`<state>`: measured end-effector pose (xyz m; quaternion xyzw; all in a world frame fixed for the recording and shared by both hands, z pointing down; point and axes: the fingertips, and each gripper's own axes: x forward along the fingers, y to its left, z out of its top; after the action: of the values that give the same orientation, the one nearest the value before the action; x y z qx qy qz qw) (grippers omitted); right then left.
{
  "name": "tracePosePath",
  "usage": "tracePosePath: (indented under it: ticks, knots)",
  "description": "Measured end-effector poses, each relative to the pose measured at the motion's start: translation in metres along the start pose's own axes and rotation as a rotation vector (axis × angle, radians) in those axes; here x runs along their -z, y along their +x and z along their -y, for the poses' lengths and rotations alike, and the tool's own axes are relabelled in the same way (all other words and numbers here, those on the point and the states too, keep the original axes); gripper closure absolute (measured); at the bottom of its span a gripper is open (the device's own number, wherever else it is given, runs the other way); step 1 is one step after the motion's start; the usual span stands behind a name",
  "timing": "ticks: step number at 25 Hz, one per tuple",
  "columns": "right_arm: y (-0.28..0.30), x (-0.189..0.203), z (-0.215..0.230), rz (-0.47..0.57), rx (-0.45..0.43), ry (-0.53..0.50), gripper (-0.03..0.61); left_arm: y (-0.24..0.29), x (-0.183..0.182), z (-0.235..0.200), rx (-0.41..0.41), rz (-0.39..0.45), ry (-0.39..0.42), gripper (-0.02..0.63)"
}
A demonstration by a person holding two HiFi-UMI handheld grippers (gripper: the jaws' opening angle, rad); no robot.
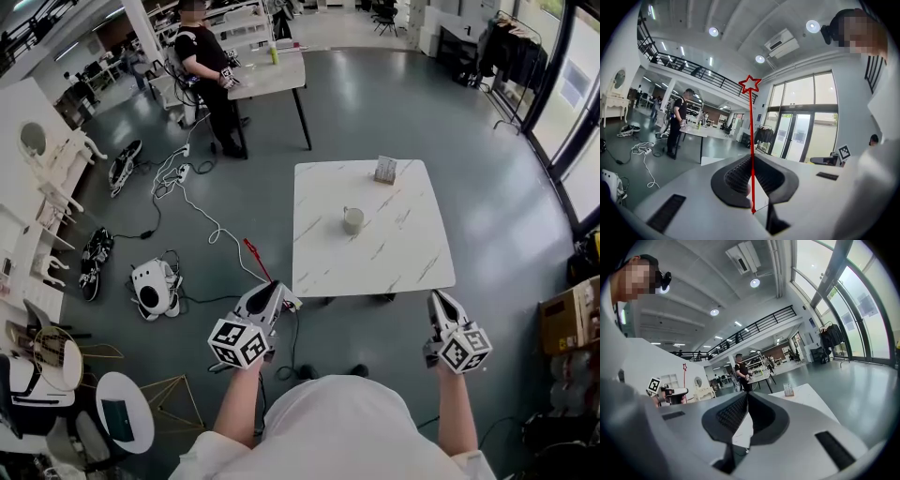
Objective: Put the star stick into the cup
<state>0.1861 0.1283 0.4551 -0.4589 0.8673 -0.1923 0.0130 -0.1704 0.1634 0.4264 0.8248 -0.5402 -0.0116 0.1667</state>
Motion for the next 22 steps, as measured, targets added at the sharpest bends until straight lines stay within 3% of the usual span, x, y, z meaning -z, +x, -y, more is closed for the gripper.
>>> tracePosePath:
  ticks: [22]
  knots:
    - [-0.023, 0.006, 0.06, -0.065, -0.087, 0.03, 0.549, 0.003, 0.024, 0.061, -0.122, 0.042, -0.039, 0.589]
